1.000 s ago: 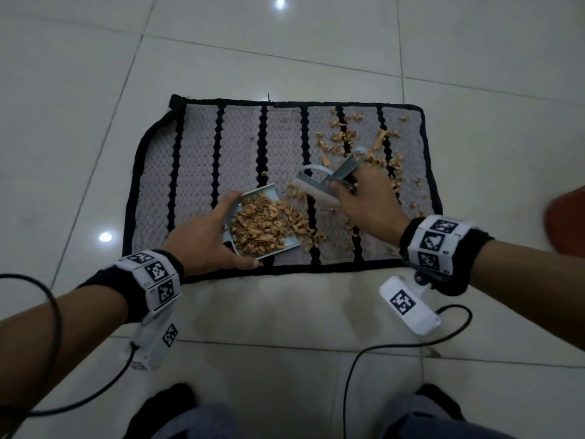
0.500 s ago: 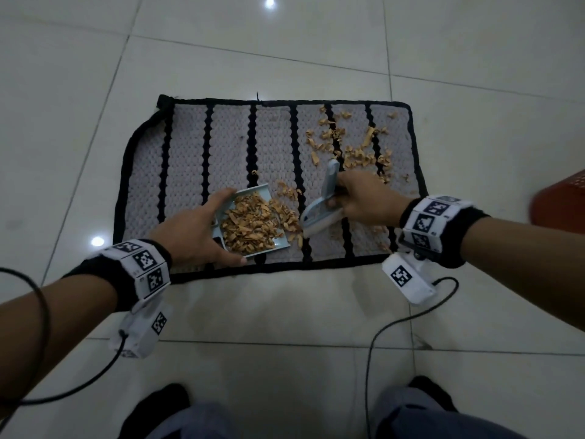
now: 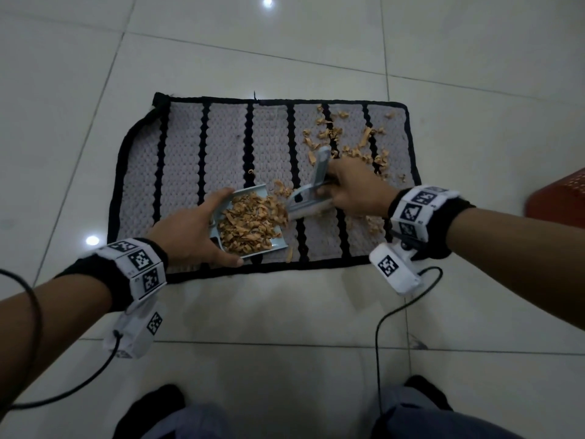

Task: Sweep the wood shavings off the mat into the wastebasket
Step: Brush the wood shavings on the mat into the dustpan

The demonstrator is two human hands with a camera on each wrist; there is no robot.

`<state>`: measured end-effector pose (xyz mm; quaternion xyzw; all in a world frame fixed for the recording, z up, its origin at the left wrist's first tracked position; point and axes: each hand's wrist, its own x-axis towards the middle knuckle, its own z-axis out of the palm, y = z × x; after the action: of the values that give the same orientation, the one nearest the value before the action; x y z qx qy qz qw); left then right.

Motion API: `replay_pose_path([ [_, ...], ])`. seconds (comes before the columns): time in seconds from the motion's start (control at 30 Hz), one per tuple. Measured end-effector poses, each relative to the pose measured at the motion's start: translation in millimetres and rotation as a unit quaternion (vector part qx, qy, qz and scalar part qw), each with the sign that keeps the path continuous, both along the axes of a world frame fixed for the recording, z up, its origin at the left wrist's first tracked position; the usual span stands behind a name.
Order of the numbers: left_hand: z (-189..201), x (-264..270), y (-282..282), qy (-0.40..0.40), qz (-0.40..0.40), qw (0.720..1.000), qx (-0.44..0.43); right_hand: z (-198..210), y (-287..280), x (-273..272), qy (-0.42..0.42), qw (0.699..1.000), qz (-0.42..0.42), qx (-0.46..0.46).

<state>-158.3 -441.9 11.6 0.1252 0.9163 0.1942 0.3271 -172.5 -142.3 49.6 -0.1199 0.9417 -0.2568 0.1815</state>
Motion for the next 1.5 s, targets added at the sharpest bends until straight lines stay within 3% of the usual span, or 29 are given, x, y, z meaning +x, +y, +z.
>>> replay_pose_path([
  [0.27,-4,4,2,0.01,0.006,1.0,0.008,11,17,19,-0.04,0.998,0.04,0.037],
  [0.4,-3,-2,0,0.001,0.004,1.0,0.001,10,-2,39,-0.086,0.994,0.067,0.022],
  [0.57,3,-12,0,-0.02,-0.013,1.0,-0.005,3,-18,38,-0.082,0.992,0.083,0.038],
  [0.97,3,-2,3,-0.025,0.015,0.999,0.021,13,6,1,0.065,0.997,-0.045,-0.013],
  [1.13,-1,15,16,-0.006,0.048,0.999,0.025,-13,14,17,0.171,0.97,-0.172,-0.026],
  [1.27,-3,20,21,-0.003,0.056,0.998,0.019,-35,3,13,0.166,0.949,-0.269,-0.017],
  [1.5,-2,22,20,-0.001,0.055,0.998,0.024,-38,-51,41,0.164,0.975,-0.141,-0.049],
])
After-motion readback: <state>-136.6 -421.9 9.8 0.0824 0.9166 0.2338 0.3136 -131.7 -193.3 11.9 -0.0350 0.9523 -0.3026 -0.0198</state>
